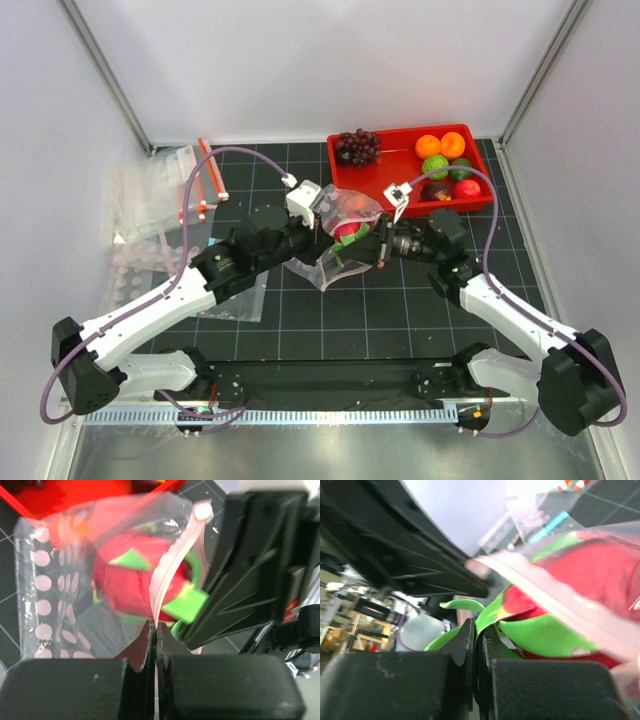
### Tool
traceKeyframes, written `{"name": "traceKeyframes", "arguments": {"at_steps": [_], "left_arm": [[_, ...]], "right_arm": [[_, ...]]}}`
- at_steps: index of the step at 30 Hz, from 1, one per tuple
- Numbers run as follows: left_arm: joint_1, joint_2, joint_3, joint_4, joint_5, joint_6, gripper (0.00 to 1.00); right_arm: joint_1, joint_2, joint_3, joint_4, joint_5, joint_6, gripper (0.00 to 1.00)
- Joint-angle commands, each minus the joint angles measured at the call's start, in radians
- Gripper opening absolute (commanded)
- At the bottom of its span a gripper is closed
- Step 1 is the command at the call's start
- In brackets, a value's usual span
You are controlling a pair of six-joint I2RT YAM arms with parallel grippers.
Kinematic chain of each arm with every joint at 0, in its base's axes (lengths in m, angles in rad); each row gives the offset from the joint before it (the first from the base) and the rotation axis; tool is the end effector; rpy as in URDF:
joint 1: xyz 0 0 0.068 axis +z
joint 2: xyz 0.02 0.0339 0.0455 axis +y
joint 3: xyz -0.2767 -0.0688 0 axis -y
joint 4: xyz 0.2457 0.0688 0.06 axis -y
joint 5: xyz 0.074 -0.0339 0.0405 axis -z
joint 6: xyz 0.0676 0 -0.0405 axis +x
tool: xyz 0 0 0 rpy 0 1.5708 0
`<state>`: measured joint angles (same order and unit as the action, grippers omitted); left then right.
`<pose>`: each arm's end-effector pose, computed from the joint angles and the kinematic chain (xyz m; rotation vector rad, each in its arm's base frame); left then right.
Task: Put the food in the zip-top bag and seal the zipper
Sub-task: Place the fake fruit in the zipper food storage bag.
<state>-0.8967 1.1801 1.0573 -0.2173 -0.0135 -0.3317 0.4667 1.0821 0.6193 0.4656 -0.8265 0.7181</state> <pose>0.1875 -0.2333 0.3516 0.5474 1.9202 -0.8024 0.2067 0.1598 0.3021 -0.5135 1.7296 1.5256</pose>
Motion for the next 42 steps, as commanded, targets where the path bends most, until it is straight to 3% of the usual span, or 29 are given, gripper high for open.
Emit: {"name": "traceKeyframes", "arguments": {"at_steps": [1, 3, 8, 9, 10, 11, 13, 14, 17, 25, 29, 38, 41, 42], "left_arm": [[-0.001, -0.048, 0.033, 0.001, 0.023, -0.032, 0.0], [-0.002, -0.057, 0.033, -0.001, 0.033, -0.038, 0.0], [-0.001, -0.077, 0.026, 0.001, 0.056, -0.052, 0.0], [-0.001, -0.077, 0.024, 0.004, 0.055, -0.052, 0.0], [-0.002, -0.076, 0.024, 0.003, 0.044, -0.053, 0.0], [-0.001, -0.071, 0.024, 0.001, 0.026, -0.058, 0.0], [-0.001, -0.056, 0.03, -0.03, -0.044, -0.069, 0.0], [0.004, -0.048, 0.041, -0.048, -0.127, -0.082, 0.0], [0.034, -0.016, 0.058, -0.106, -0.235, -0.105, 0.0], [0.094, 0.003, 0.052, -0.154, -0.325, -0.162, 0.0], [0.099, 0.001, 0.047, -0.154, -0.35, -0.173, 0.0], [0.099, 0.006, 0.049, -0.159, -0.358, -0.182, 0.0], [0.099, 0.004, 0.049, -0.16, -0.359, -0.182, 0.0], [0.099, 0.001, 0.049, -0.162, -0.359, -0.181, 0.0]], "right_arm": [[0.088, 0.007, 0.115, -0.094, 0.099, -0.165, 0.01], [0.147, 0.009, 0.163, -0.254, 0.185, -0.288, 0.01], [0.17, -0.001, 0.163, -0.291, 0.274, -0.304, 0.06], [0.17, -0.005, 0.166, -0.303, 0.294, -0.305, 0.13], [0.168, -0.01, 0.168, -0.315, 0.314, -0.313, 0.33], [0.168, -0.025, 0.166, -0.327, 0.349, -0.315, 0.42], [0.17, -0.047, 0.158, -0.343, 0.386, -0.324, 0.56], [0.17, -0.054, 0.157, -0.36, 0.404, -0.327, 0.57], [0.17, -0.074, 0.161, -0.386, 0.441, -0.329, 0.6], [0.17, -0.062, 0.192, -0.459, 0.559, -0.316, 0.61], [0.177, -0.013, 0.258, -0.593, 0.606, -0.281, 0.61], [0.345, 0.087, 0.327, -0.688, 0.76, -0.198, 0.61], [0.397, 0.139, 0.342, -0.697, 0.821, -0.175, 0.57], [0.409, 0.151, 0.35, -0.706, 0.86, -0.166, 0.47]]}}
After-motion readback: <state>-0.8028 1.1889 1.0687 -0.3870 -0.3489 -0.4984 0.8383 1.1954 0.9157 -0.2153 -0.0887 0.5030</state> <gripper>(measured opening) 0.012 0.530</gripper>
